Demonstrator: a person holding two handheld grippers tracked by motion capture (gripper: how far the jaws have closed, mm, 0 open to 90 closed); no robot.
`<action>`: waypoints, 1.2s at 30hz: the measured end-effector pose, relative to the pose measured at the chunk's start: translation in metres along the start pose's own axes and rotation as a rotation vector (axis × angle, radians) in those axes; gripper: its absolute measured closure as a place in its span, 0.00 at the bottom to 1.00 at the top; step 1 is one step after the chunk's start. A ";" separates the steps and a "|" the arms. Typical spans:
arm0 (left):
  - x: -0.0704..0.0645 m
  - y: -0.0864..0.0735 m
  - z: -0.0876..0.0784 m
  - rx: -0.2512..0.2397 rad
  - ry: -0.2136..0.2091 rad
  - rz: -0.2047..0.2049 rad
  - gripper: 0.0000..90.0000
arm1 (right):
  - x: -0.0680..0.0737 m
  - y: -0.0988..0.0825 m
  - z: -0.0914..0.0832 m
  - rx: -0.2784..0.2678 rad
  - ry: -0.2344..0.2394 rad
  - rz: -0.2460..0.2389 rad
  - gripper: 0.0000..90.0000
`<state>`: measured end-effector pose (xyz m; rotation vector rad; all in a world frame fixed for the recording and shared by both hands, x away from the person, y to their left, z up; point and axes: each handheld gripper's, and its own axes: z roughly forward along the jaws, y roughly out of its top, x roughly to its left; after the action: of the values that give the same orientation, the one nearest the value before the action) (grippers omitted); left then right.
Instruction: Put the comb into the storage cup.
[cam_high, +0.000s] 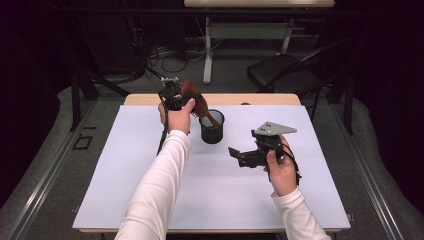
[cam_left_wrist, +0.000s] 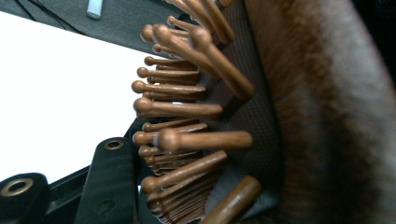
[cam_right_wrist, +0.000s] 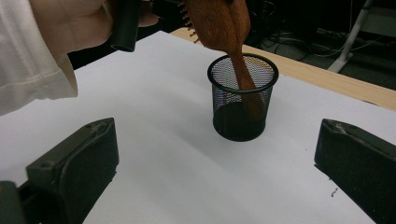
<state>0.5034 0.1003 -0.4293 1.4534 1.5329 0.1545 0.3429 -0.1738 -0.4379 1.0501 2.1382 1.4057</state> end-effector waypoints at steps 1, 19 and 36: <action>0.000 0.000 0.000 0.001 -0.001 -0.001 0.53 | 0.000 0.000 0.000 0.000 0.000 -0.001 0.00; 0.006 -0.004 0.003 0.008 0.000 -0.015 0.53 | 0.001 0.000 0.001 0.000 0.001 -0.001 0.00; 0.009 -0.008 0.007 0.015 0.006 -0.015 0.53 | 0.001 0.000 0.001 0.004 0.003 -0.005 0.00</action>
<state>0.5044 0.1020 -0.4436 1.4539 1.5525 0.1389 0.3429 -0.1721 -0.4388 1.0437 2.1449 1.4028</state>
